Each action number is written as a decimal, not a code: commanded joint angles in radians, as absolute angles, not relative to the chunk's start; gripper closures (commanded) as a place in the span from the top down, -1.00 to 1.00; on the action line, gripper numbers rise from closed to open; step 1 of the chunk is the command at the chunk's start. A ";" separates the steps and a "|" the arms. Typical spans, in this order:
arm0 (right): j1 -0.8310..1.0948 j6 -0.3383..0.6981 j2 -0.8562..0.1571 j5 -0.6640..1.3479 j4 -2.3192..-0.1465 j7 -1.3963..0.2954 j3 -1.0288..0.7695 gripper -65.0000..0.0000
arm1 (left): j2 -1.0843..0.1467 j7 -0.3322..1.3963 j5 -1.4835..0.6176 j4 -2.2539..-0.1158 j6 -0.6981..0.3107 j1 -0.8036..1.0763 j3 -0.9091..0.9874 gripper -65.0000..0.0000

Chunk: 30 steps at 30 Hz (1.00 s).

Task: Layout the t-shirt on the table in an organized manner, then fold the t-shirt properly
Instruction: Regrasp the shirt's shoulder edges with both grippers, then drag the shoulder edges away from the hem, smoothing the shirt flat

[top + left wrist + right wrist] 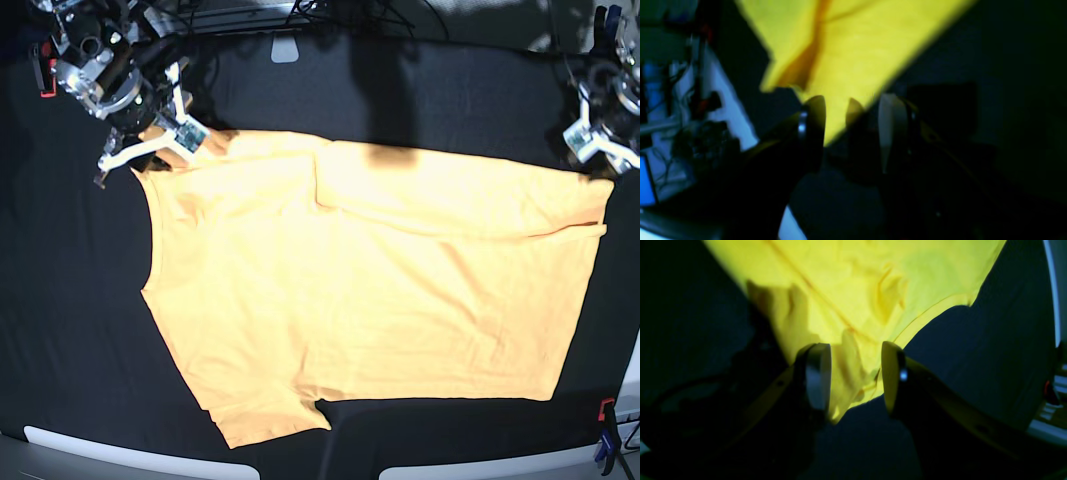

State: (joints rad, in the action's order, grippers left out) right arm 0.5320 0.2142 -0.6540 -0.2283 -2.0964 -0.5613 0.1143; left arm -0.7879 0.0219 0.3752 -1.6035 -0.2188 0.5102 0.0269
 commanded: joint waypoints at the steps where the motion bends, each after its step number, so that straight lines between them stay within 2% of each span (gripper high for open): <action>1: 0.529 0.217 -0.670 -0.236 -2.114 -0.546 0.105 -0.26 | -0.810 0.004 0.393 -1.616 -0.200 0.511 0.037 -0.26; 4: 0.530 0.278 -0.682 -0.224 -2.110 -0.546 0.113 -0.26 | -0.810 -0.001 0.445 -1.616 -0.204 0.512 0.030 -0.26; 7: 0.529 0.284 -0.696 -0.239 -2.072 -0.539 0.163 -0.26 | -0.816 -0.002 0.506 -1.615 -0.256 0.513 -0.006 -0.26; 9: 0.528 0.283 -0.716 -0.315 -2.035 -0.532 0.221 -0.26 | -0.818 -0.001 0.555 -1.615 -0.254 0.512 -0.047 -0.26; 15: 0.496 0.161 -0.757 -0.480 -1.970 -0.543 0.336 -0.26 | -0.817 0.028 0.575 -1.615 -0.182 0.462 -0.128 -0.26; 22: 0.448 0.161 -0.757 -0.473 -1.896 -0.543 0.336 -0.26 | -0.815 0.043 0.571 -1.599 -0.183 0.407 -0.128 -0.26; 25: 0.446 0.160 -0.757 -0.495 -1.888 -0.543 0.336 -0.44 | -0.815 0.017 0.572 -1.539 -0.183 0.387 -0.128 -0.26; 29: 0.446 0.160 -0.757 -0.498 -1.888 -0.543 0.336 -0.99 | -0.815 -0.022 0.576 -1.429 -0.183 0.344 -0.128 -0.26; 30: 0.447 0.160 -0.756 -0.498 -1.888 -0.542 0.336 -1.00 | -0.815 -0.033 0.576 -1.409 -0.183 0.332 -0.128 -0.26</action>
State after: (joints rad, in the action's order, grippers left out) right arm 0.4511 0.1684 -0.7425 -0.4828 -1.8767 -0.5404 0.3435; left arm -0.7959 -0.0326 0.5743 -1.4033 -0.1852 0.3317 -0.1345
